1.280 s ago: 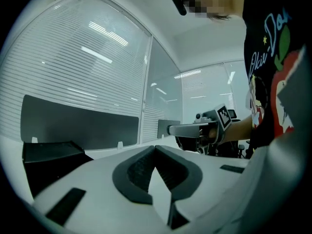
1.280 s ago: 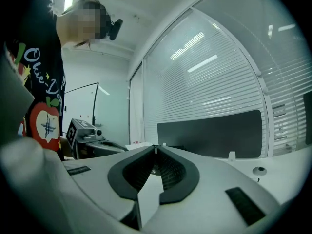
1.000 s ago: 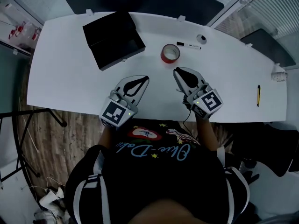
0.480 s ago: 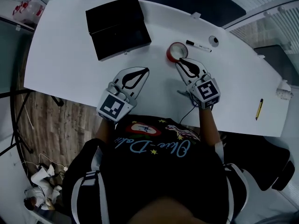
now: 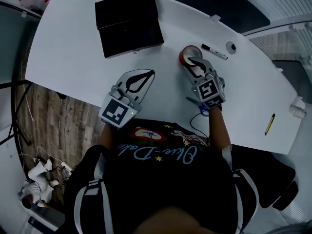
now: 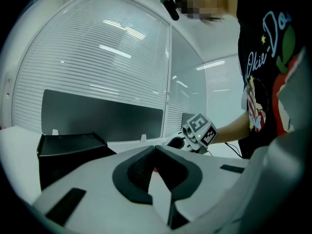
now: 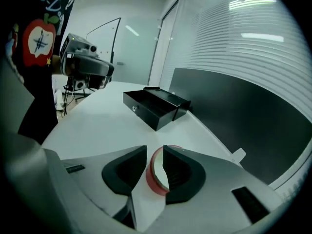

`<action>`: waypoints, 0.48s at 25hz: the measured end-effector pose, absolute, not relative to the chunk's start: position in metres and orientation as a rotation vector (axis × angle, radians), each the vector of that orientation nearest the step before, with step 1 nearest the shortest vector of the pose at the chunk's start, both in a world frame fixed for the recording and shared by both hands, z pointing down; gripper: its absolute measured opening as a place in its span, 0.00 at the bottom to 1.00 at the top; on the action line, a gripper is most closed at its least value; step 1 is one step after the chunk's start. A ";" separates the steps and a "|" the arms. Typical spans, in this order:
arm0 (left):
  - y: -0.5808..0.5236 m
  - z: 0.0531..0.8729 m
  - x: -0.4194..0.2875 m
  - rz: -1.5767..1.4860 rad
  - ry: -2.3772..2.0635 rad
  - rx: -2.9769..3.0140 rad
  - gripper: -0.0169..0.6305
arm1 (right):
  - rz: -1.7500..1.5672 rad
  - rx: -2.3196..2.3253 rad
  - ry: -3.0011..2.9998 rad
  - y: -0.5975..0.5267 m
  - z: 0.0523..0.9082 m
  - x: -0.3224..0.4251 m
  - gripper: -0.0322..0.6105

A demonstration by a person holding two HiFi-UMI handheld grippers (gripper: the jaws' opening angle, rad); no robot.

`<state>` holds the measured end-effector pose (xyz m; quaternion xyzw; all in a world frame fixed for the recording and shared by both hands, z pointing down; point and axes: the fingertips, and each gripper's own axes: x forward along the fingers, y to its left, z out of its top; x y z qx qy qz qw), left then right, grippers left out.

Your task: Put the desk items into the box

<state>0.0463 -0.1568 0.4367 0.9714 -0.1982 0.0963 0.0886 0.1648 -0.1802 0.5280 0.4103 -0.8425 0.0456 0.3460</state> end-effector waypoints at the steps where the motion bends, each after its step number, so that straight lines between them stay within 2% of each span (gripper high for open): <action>1: -0.158 0.437 0.045 0.287 -0.601 2.885 0.02 | 0.110 1.042 -2.169 -0.181 0.534 0.165 0.21; 12: -0.154 0.439 0.030 0.292 -0.700 2.849 0.02 | 0.058 0.885 -2.078 -0.187 0.562 0.165 0.22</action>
